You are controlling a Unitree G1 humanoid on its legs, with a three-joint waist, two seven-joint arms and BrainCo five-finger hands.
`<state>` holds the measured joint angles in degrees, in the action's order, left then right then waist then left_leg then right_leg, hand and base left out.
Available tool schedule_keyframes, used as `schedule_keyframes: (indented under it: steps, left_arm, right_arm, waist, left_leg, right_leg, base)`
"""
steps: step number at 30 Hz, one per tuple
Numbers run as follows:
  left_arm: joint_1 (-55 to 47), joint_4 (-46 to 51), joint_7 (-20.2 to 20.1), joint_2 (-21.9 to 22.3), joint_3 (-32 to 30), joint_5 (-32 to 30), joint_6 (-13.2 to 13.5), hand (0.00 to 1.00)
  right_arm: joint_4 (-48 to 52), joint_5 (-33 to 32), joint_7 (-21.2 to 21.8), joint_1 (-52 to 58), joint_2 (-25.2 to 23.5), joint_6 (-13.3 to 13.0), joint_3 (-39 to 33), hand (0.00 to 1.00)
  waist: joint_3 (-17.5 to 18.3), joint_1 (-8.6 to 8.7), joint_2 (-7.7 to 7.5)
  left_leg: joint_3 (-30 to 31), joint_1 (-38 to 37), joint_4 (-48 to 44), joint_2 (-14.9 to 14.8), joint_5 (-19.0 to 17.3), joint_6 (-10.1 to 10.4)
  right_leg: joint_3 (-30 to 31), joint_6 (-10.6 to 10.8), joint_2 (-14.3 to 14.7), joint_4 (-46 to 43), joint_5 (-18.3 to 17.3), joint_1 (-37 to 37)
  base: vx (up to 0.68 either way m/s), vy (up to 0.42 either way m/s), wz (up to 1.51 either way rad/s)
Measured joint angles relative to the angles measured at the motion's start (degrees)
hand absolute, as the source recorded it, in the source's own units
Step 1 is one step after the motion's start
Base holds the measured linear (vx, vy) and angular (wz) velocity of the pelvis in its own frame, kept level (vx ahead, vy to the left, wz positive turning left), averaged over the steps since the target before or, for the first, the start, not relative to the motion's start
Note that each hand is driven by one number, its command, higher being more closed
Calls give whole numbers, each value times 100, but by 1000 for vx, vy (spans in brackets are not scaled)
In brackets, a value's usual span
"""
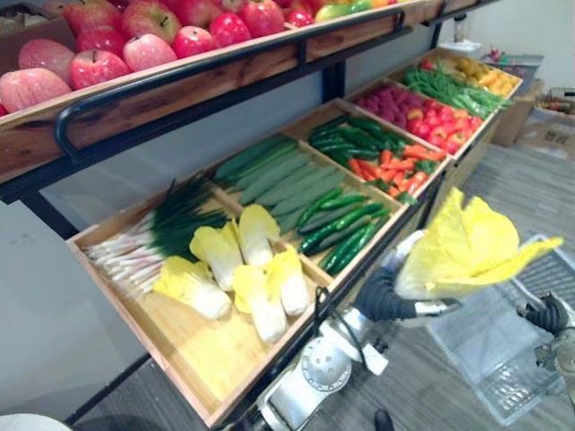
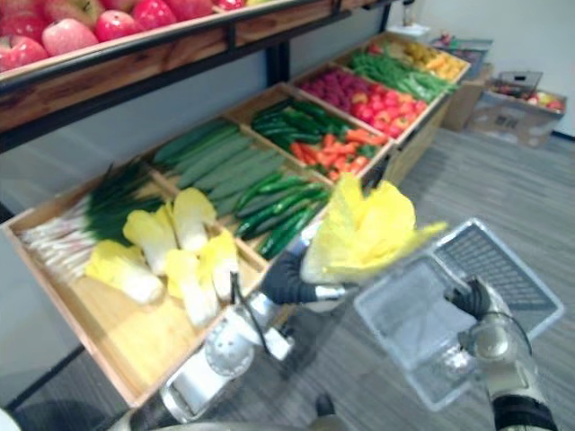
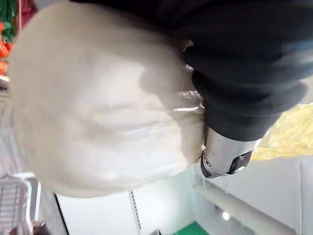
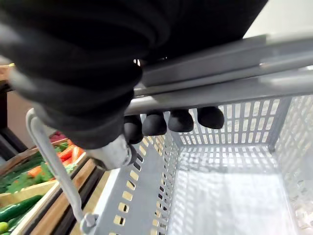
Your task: Pick vegetable in the basket
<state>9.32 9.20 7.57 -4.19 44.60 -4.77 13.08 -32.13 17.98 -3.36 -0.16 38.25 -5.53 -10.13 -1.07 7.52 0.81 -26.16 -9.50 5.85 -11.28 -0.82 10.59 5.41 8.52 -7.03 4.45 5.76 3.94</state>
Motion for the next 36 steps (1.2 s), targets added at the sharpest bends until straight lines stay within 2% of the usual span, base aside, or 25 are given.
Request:
schedule_keyframes:
  steps: [5,12,18,23,25,27,32,36]
  left_arm:
    - [420,-943,-130,467,377,-209,-130,100]
    - [747,-1558,-174,539,690,-347,-141,100]
    - [1062,-2292,-120,662,732,-775,-218,100]
    - [1419,-3115,126,897,724,-1205,-246,100]
    - [1489,-3423,315,946,719,-1422,-254,100]
    - [1577,-3680,401,1019,716,-1485,-250,100]
    - [1784,-4248,839,1178,651,-2119,-175,100]
    - [1853,-4497,1058,1233,627,-2275,-162,100]
  right_arm:
    - [534,-307,306,249,-192,-35,75,100]
    - [963,-259,369,264,-346,-34,156,100]
    - [1501,-226,368,266,-361,-32,167,100]
    - [2181,-284,370,330,-441,-74,249,100]
    - [2434,-559,379,408,-440,-132,389,100]
    - [2535,-752,398,430,-444,-157,484,100]
    - [2559,-1197,450,487,-421,-138,655,100]
    - [2560,-1538,530,496,-288,-133,852,100]
  waist:
    - [-7,49,-39]
    - [-6,152,-91]
    - [-23,263,-183]
    - [-16,341,-254]
    - [-17,393,-278]
    - [-24,428,-319]
    - [-41,513,-402]
    - [-52,602,-419]
  left_leg:
    - [-56,-65,-1,3,-44,3]
    - [-118,-83,0,19,-62,5]
    - [-162,-75,-1,38,-74,6]
    - [-289,-133,-4,32,-111,28]
    - [-352,-175,-5,14,-148,49]
    - [-406,-165,-10,22,-158,51]
    - [-555,-230,-36,19,-206,57]
    - [-669,-268,-37,26,-264,76]
  right_leg:
    - [77,0,17,0,0,-9]
    - [137,12,12,-1,-11,25]
    - [196,3,13,-15,-4,81]
    - [314,2,49,-15,-3,107]
    - [378,1,84,-15,-5,110]
    - [423,-1,89,-21,-4,162]
    - [586,-5,149,-50,0,211]
    - [708,-5,185,-52,0,265]
  base:
    - [28,-9,-9]
    - [0,-8,-4]
    - [2,-9,-3]
    - [13,-15,-12]
    - [24,-19,-16]
    - [25,-19,-13]
    - [41,-17,-15]
    - [28,-32,-21]
